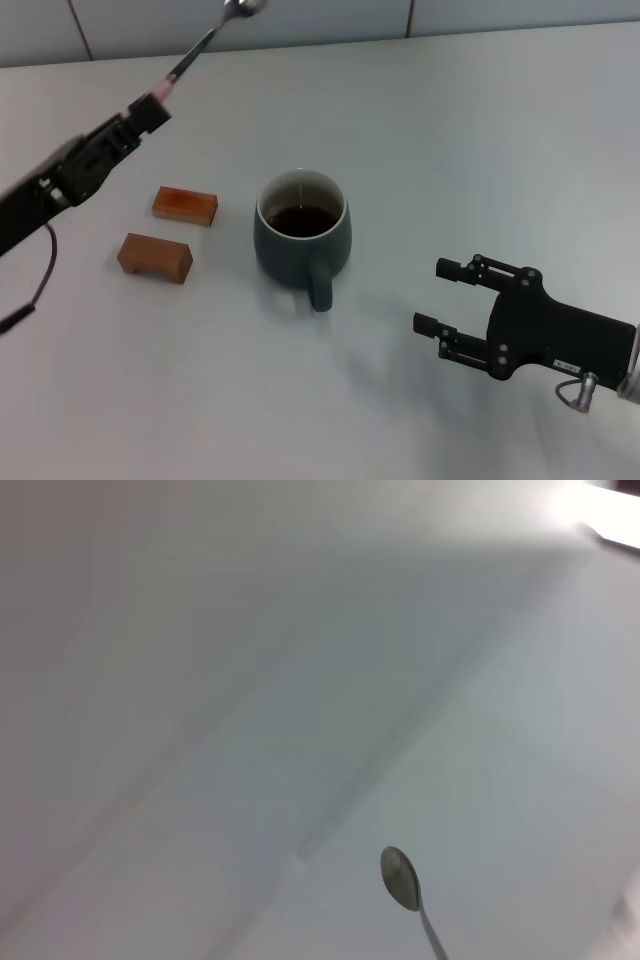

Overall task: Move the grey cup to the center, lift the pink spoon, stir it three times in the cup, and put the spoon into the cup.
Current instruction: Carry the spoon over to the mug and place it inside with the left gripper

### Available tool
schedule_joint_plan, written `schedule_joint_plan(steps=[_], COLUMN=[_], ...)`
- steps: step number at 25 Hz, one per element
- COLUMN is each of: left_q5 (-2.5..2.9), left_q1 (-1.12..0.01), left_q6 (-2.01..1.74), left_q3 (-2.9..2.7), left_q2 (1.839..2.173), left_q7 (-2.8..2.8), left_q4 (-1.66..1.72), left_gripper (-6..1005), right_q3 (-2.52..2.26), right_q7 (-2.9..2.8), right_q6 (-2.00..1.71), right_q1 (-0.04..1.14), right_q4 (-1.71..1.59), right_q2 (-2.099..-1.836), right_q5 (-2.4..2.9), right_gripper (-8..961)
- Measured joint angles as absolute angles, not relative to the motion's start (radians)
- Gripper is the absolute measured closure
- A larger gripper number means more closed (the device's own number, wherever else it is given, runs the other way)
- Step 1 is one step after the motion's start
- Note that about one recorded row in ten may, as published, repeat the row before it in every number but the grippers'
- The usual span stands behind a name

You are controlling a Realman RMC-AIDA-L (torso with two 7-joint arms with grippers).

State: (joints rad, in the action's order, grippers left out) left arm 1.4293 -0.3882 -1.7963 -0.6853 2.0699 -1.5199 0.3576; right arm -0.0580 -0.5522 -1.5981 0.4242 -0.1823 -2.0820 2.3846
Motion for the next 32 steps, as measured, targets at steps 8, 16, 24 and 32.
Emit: schedule_joint_plan(steps=[8, 16, 24, 32], left_q5=[1.626, 1.951, 2.377, 2.579], left_q1=[-0.428, -0.517, -0.626, -0.674], left_q6=[-1.795, -1.787, -1.761, -1.726], left_q3=[-0.922, -0.949, -1.147, -1.353], left_q2=[2.063, 2.067, 2.073, 2.078], left_q7=[-1.575, -1.665, -1.81, -1.909], left_q4=[0.991, 1.314, 1.544, 1.587], left_gripper=[868, 867, 867, 867], right_q3=[-0.054, -0.052, -0.052, -0.052], right_q7=[-0.552, -0.545, -0.544, -0.542], right_q6=[-1.581, -1.562, -1.563, -1.565], right_q1=[0.419, 0.419, 0.419, 0.42], right_q4=[-0.166, -0.154, -0.133, -0.13], right_q2=[-2.083, -2.084, -2.084, -2.082], right_q5=[2.384, 2.383, 2.381, 2.38], right_gripper=[269, 269, 269, 268])
